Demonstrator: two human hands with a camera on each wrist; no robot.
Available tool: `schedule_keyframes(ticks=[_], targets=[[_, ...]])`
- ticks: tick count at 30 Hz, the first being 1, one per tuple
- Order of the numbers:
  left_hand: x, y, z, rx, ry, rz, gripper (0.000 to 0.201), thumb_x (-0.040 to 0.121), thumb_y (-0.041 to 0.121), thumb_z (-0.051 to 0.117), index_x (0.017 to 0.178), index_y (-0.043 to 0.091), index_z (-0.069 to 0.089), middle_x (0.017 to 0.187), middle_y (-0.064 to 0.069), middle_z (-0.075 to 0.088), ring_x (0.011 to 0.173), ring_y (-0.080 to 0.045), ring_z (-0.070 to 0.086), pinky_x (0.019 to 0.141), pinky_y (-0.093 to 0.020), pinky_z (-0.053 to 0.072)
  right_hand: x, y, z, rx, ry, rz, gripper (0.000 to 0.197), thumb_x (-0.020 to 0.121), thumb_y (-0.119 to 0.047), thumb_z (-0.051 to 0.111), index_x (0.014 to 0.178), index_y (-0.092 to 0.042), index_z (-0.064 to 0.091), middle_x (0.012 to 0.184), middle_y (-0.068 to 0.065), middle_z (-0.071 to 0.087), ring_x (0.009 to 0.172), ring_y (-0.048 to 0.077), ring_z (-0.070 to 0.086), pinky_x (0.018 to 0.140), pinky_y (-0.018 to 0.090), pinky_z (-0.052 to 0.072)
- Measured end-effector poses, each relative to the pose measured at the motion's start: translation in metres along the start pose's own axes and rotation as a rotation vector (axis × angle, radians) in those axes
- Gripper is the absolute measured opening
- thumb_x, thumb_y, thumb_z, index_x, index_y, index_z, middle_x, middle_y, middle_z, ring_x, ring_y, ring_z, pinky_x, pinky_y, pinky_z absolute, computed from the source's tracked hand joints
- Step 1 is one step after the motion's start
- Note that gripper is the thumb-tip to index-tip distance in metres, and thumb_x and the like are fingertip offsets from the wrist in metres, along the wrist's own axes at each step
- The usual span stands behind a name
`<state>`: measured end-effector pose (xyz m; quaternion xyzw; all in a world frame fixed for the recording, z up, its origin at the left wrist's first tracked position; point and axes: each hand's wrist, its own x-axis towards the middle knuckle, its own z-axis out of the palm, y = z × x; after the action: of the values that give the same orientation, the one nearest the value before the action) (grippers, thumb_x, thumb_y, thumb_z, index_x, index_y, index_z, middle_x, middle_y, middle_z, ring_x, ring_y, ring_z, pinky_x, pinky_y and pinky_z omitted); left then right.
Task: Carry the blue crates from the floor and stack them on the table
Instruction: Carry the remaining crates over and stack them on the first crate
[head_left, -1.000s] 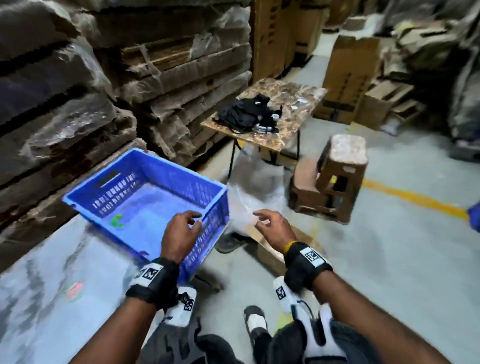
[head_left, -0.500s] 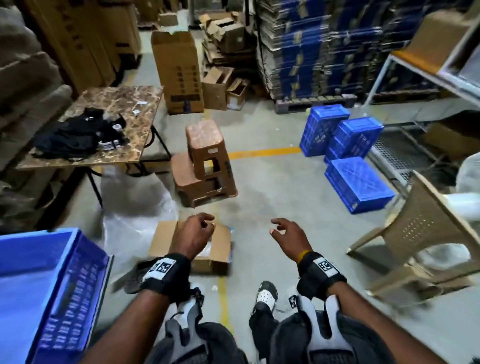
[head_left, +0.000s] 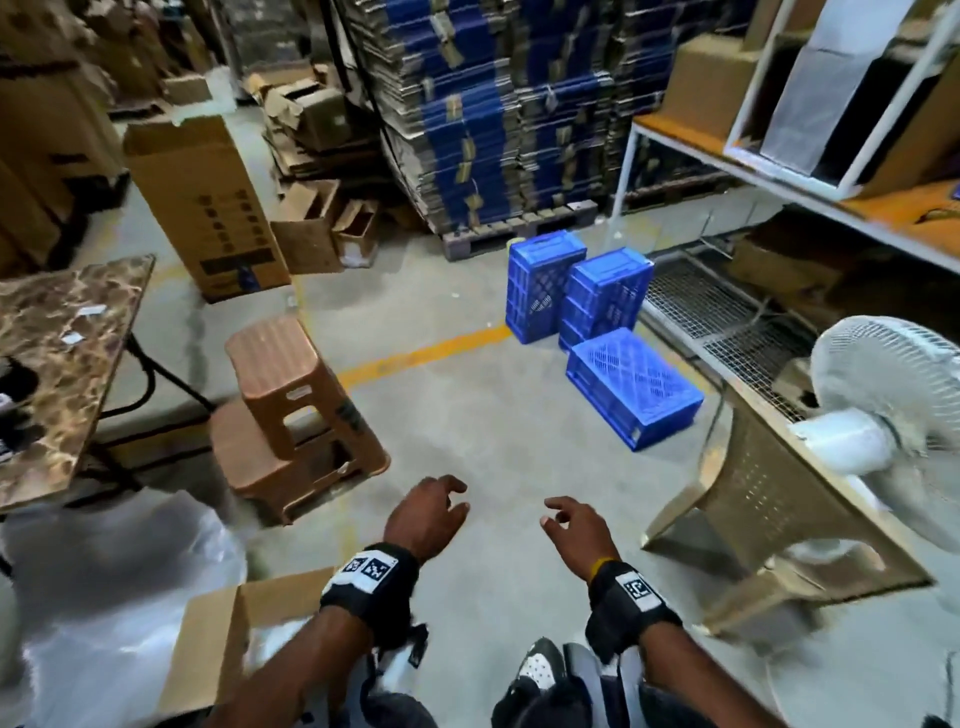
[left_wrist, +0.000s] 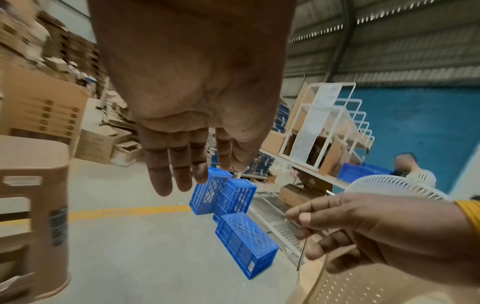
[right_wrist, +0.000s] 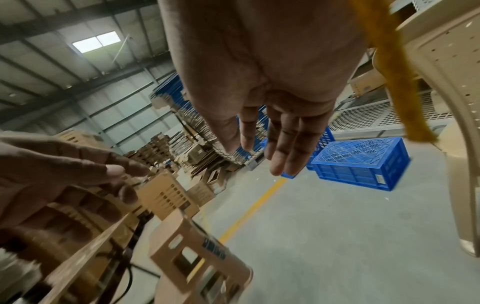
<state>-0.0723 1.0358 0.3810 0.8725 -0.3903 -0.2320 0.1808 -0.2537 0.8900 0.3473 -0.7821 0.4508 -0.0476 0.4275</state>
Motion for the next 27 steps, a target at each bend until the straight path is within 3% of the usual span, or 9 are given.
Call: schedule_keyframes(ticks=[3,11,18,27], targets=[[0.082,0.029,-0.004,0.068,-0.065,0.015,0.039,0.098,0.039,0.056,0.135,0.025,0.059,0.120,-0.009,0.064,0.116,-0.027,0.061,0.099,-0.036,0.048,0.074,-0.001,-0.026,0.015,0.022,0.030,0.035,0.090,-0.026,0.061,0.124,-0.020,0.060,0.116,0.013,0.063,0.105,0.021,0.060,0.089,0.023,0.041],[0.237,0.123,-0.034,0.107,-0.096,0.130,0.041,0.100,0.037,0.054,0.139,0.024,0.056,0.127,-0.011,0.060,0.121,-0.027,0.058,0.103,-0.039,0.047,0.199,-0.032,-0.112,-0.044,0.058,0.030,0.041,0.091,-0.031,0.058,0.130,-0.022,0.055,0.123,0.013,0.055,0.115,0.027,0.055,0.099,0.033,0.044],[0.348,0.168,-0.043,0.129,-0.201,0.248,0.040,0.099,0.037,0.057,0.137,0.024,0.057,0.128,-0.012,0.061,0.121,-0.026,0.058,0.103,-0.035,0.045,0.274,-0.033,-0.166,-0.038,0.112,0.073,0.041,0.091,-0.033,0.057,0.131,-0.023,0.055,0.124,0.009,0.058,0.117,0.023,0.055,0.099,0.030,0.042],[0.514,0.174,-0.042,0.235,-0.481,0.372,0.045,0.101,0.039,0.057,0.141,0.020,0.055,0.129,-0.011,0.067,0.125,-0.027,0.057,0.103,-0.032,0.042,0.383,0.002,-0.181,-0.148,0.046,0.260,0.039,0.093,-0.031,0.056,0.131,-0.020,0.055,0.128,0.004,0.060,0.114,0.018,0.058,0.091,0.021,0.037]])
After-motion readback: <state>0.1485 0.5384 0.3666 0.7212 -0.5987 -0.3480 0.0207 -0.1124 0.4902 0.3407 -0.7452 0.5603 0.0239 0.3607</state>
